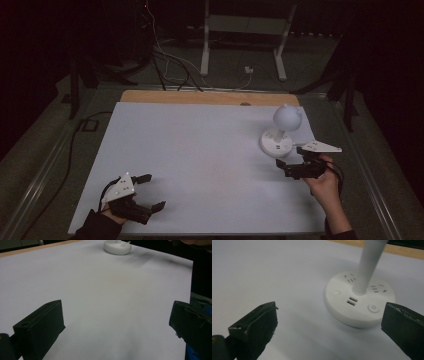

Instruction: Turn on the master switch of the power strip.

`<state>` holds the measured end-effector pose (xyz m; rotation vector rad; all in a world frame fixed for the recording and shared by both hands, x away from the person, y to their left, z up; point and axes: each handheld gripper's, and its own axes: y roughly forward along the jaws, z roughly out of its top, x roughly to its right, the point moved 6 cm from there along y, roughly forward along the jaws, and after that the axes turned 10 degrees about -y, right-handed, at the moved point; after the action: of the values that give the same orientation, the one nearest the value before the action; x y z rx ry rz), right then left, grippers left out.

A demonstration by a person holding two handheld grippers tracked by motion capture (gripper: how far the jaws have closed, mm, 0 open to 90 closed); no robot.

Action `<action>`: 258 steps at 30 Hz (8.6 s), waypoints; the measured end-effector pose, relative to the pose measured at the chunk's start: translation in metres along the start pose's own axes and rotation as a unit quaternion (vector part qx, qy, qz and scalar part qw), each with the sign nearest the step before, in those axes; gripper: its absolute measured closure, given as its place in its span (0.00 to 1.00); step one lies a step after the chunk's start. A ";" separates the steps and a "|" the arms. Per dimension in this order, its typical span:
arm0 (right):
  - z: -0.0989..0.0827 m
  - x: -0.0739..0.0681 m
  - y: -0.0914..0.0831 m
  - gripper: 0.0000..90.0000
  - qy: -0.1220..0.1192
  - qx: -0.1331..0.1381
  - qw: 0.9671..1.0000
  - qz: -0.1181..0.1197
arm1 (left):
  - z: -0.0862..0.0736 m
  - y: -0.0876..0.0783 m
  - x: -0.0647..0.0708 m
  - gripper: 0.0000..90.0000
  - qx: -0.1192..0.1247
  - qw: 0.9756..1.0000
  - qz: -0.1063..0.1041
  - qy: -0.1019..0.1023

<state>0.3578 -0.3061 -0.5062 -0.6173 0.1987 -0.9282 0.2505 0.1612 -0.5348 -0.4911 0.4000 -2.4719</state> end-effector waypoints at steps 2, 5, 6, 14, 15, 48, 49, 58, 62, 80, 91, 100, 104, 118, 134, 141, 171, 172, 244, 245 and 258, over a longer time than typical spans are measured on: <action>-0.002 0.004 0.002 0.00 0.005 -0.002 1.000 -0.002 | 0.000 0.000 0.000 0.00 0.000 1.000 0.000 -0.001; -0.003 0.011 0.005 0.00 0.014 -0.003 1.000 -0.008 | 0.000 0.000 0.000 0.00 0.000 1.000 -0.001 -0.001; -0.004 0.012 0.006 0.00 0.015 -0.004 1.000 -0.009 | 0.000 0.000 0.000 0.00 0.000 1.000 0.000 -0.001; -0.006 0.022 0.013 0.00 0.028 -0.010 0.999 -0.014 | 0.000 0.000 0.000 0.00 -0.001 1.000 0.000 -0.002; -0.006 0.023 0.014 0.02 0.031 -0.010 0.999 -0.013 | 0.000 0.000 0.000 0.00 -0.001 1.000 -0.001 -0.002; 0.002 0.041 0.028 0.31 0.070 -0.017 0.996 -0.047 | -0.001 0.000 0.000 0.00 -0.002 1.000 0.000 -0.005; 0.002 0.042 0.028 0.33 0.068 -0.018 0.996 -0.051 | -0.001 0.000 0.000 0.00 -0.002 1.000 0.000 -0.005; 0.003 0.045 0.025 0.57 0.068 -0.030 0.995 -0.068 | -0.001 0.000 0.000 0.00 -0.002 1.000 0.000 -0.006; 0.003 0.045 0.026 0.68 0.067 -0.036 0.995 -0.069 | -0.001 0.000 -0.001 0.00 -0.002 1.000 0.000 -0.005; -0.007 0.049 0.031 1.00 0.071 -0.061 0.992 -0.081 | -0.001 0.000 -0.001 0.00 -0.002 1.000 -0.001 -0.007; -0.010 0.051 0.039 1.00 0.049 -0.059 0.993 -0.086 | -0.001 0.000 -0.001 0.00 -0.003 1.000 0.000 -0.008; -0.010 0.050 0.045 1.00 0.042 -0.059 0.994 -0.087 | -0.001 0.000 -0.001 0.00 -0.004 1.000 0.000 -0.007; -0.012 0.050 0.048 1.00 0.034 -0.064 0.993 -0.090 | -0.001 0.001 -0.001 0.00 -0.004 1.000 0.000 -0.008; -0.011 0.048 0.051 1.00 0.016 -0.072 0.991 -0.113 | -0.001 0.000 0.000 0.00 -0.002 1.000 0.001 -0.007; -0.012 0.047 0.054 1.00 0.010 -0.079 0.989 -0.122 | -0.001 0.000 0.000 0.00 -0.002 1.000 -0.001 -0.006; -0.011 0.046 0.057 1.00 0.002 -0.085 0.988 -0.127 | -0.001 0.000 0.000 0.00 0.000 1.000 -0.001 -0.007; 0.006 0.043 0.025 0.76 0.042 -0.028 0.992 -0.112 | 0.000 -0.002 0.000 0.00 0.002 1.000 0.000 -0.006; 0.006 0.041 0.025 0.70 0.043 -0.026 0.993 -0.111 | 0.000 -0.002 0.000 0.00 0.002 1.000 0.000 -0.006; -0.070 -0.090 -0.012 0.00 -0.100 -0.063 0.986 0.116 | 0.000 -0.002 0.001 0.00 0.003 1.000 -0.003 -0.005; -0.072 -0.089 -0.012 0.00 -0.104 -0.068 0.986 0.114 | 0.000 -0.002 0.001 0.00 0.003 1.000 -0.003 -0.005; -0.073 -0.087 -0.005 0.00 -0.111 -0.079 0.984 0.116 | 0.000 -0.002 0.001 0.00 0.002 1.000 -0.003 -0.005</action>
<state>0.2724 -0.2693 -0.5709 -0.8206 0.1423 -0.6173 0.2487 0.1622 -0.5337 -0.5025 0.3899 -2.4748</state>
